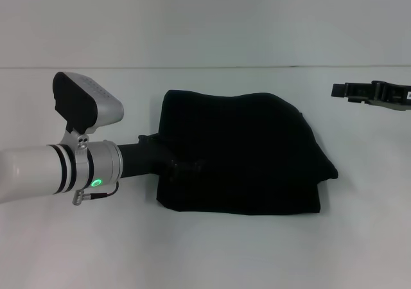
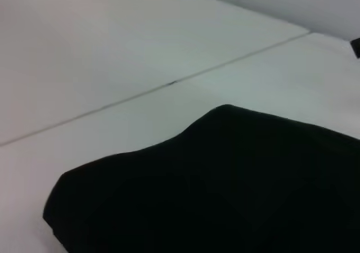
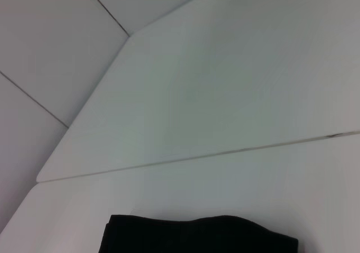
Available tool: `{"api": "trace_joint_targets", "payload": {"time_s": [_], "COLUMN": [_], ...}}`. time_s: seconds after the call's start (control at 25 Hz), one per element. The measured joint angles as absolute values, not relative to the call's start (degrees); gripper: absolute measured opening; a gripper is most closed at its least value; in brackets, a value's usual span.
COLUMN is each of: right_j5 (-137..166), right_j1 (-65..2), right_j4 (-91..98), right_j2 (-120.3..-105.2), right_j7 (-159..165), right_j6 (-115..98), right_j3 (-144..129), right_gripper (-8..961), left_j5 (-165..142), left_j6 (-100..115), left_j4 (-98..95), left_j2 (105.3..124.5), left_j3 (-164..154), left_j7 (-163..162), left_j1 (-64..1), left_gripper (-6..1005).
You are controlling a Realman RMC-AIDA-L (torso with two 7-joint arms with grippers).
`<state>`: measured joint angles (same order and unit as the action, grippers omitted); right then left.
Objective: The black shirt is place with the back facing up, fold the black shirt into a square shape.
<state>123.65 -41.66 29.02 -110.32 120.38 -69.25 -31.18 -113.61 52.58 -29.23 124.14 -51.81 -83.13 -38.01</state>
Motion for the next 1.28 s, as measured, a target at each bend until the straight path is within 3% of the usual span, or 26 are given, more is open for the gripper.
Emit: {"api": "trace_joint_targets", "payload": {"time_s": [0.2,0.56,0.76,1.04,1.28], "right_j5": [123.7,124.0,124.2,124.3,124.2], "right_j1": [-41.6,-41.7,-41.0,-41.0,-42.1], "right_j4": [29.0,28.9,28.1,24.8,22.9], "right_j2": [-110.35,-110.36,-109.54,-109.11,-110.61], "right_j7": [120.3,120.0,122.2,127.8,128.6], "right_j6": [-69.5,-75.5,-78.2,-73.4,-65.2], "right_j3": [-31.2,-31.9,-34.8,-39.4,-40.0], "right_gripper": [616,613,612,611,609], "left_j5": [-113.6,-112.9,-113.7,-114.1,-113.8], "left_j6": [53.9,75.6,84.3,84.0,83.3], "left_j4": [-29.6,-38.4,-39.0,-38.7,-38.6], "left_j2": [124.15,123.79,122.58,122.83,122.89], "left_j3": [-51.9,-46.7,-44.1,-43.8,-43.8], "left_j7": [-82.9,-82.6,-80.2,-79.0,-78.6], "left_j1": [-37.8,-35.3,-34.6,-33.8,-33.8], "left_gripper": [907,907,908,908,907]}}
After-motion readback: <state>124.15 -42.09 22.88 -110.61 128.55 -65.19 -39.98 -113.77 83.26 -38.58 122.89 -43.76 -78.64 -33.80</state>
